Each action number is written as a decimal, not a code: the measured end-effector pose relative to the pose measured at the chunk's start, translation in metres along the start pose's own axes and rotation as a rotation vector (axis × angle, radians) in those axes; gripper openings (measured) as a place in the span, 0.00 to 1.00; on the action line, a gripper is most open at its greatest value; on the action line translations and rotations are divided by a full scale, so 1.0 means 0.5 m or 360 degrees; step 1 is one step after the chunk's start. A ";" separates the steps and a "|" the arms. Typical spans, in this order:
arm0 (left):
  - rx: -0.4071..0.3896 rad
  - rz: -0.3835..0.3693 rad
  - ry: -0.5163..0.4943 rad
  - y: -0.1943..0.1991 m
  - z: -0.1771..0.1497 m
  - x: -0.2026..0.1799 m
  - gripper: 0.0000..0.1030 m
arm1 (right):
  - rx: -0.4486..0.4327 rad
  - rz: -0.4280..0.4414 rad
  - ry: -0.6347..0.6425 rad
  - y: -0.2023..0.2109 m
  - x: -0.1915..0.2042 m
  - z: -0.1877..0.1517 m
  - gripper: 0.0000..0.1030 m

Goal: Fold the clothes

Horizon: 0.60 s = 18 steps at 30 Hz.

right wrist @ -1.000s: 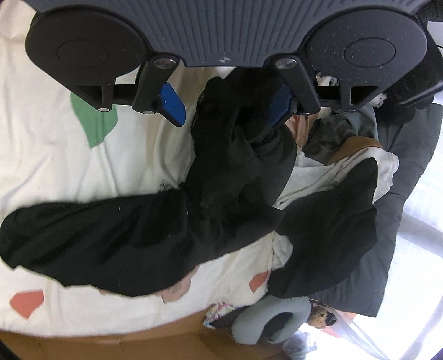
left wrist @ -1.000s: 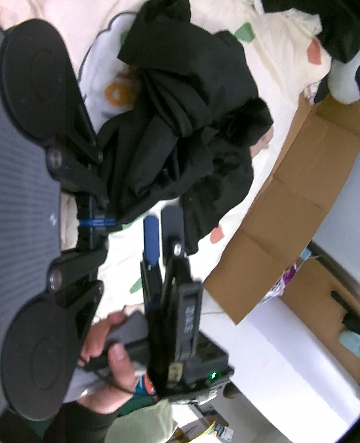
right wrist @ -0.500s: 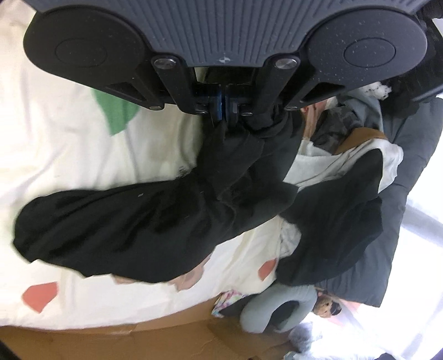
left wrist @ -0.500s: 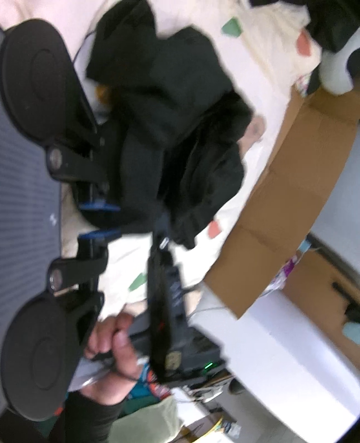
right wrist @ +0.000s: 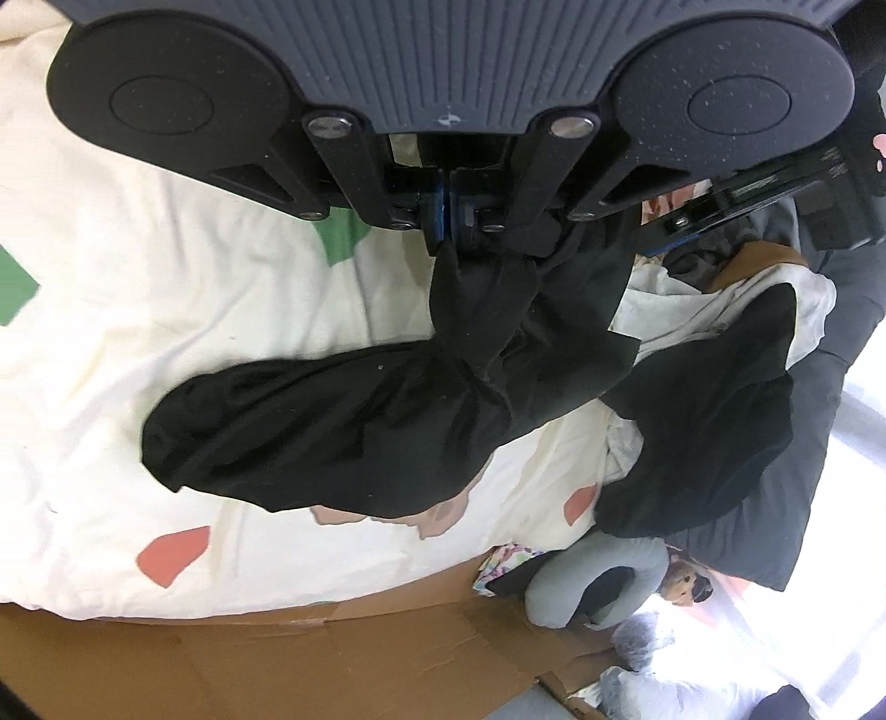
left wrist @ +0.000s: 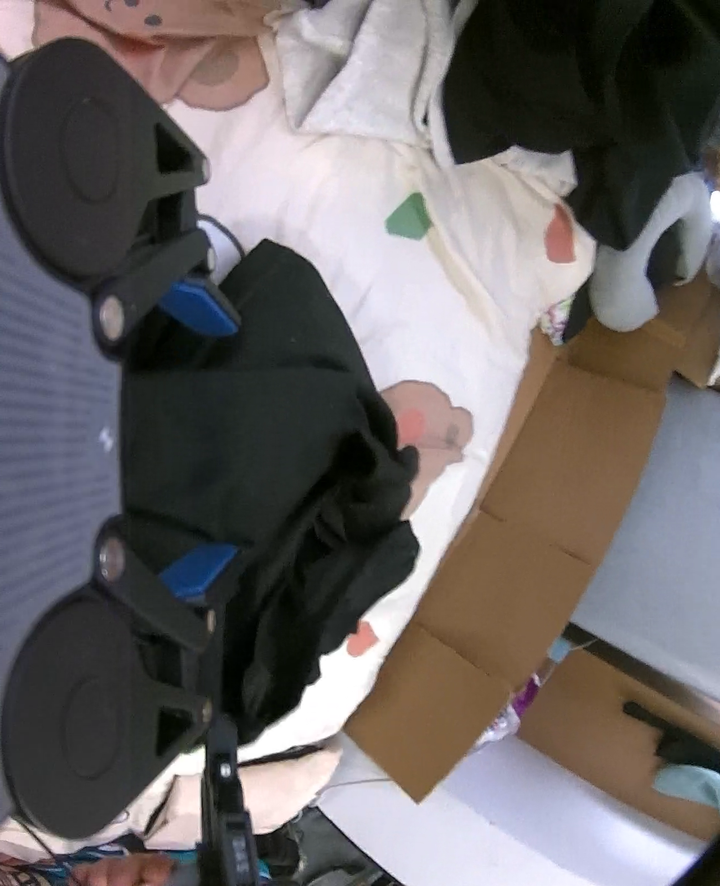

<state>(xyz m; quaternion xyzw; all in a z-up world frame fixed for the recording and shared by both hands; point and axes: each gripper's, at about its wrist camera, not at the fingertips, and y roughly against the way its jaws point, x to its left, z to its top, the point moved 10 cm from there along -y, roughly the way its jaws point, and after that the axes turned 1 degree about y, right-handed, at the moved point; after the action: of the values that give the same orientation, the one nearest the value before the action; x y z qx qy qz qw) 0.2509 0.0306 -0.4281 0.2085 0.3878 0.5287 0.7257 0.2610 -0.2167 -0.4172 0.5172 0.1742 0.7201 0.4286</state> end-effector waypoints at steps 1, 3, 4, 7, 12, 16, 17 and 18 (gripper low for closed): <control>0.0010 -0.0003 -0.0001 -0.010 -0.001 0.003 0.82 | 0.0001 -0.0004 -0.0003 0.004 -0.003 -0.002 0.00; 0.0038 -0.0019 0.0008 -0.025 -0.006 0.007 0.77 | 0.0005 -0.0013 -0.0011 0.008 -0.008 -0.005 0.00; 0.0052 -0.0027 0.0012 -0.032 -0.009 0.009 0.66 | 0.0006 -0.0019 -0.0016 0.009 -0.011 -0.007 0.00; 0.0092 -0.0047 0.0025 -0.052 -0.016 0.016 0.12 | 0.0005 -0.0039 -0.0022 0.016 -0.019 -0.010 0.00; 0.0024 -0.0032 0.0035 -0.015 0.003 0.031 0.04 | -0.0023 -0.0093 -0.0016 0.047 -0.037 -0.007 0.00; -0.0025 -0.0023 0.0058 0.030 0.031 0.044 0.03 | -0.0053 -0.0148 -0.0005 0.080 -0.056 -0.002 0.00; -0.0037 -0.0014 0.0064 0.042 0.039 0.048 0.03 | -0.0063 -0.0167 -0.0001 0.091 -0.062 0.001 0.00; -0.0049 -0.0004 0.0068 0.054 0.046 0.052 0.02 | -0.0075 -0.0189 -0.0002 0.105 -0.070 0.004 0.00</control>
<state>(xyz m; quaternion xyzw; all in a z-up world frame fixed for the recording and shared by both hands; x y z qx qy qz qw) 0.2564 0.0669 -0.4036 0.1856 0.3953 0.5378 0.7211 0.2432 -0.2749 -0.4006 0.4960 0.1873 0.6970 0.4828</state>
